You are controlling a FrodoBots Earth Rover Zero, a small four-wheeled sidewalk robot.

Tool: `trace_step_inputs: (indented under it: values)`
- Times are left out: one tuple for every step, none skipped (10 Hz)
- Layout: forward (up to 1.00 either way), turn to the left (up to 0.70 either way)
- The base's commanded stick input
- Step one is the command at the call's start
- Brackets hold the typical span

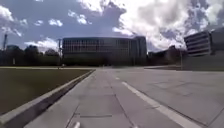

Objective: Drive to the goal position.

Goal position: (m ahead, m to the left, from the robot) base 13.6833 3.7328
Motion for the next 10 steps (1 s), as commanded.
trace_step_inputs:
  values:
    - [0.70, 0.00]
    - [0.70, 0.00]
    - [0.70, 0.00]
    - [0.70, 0.00]
    - [0.70, 0.00]
    - [0.70, 0.00]
    - [0.70, 0.00]
    - [0.70, 0.00]
    - [0.70, 0.00]
    - [0.70, 0.00]
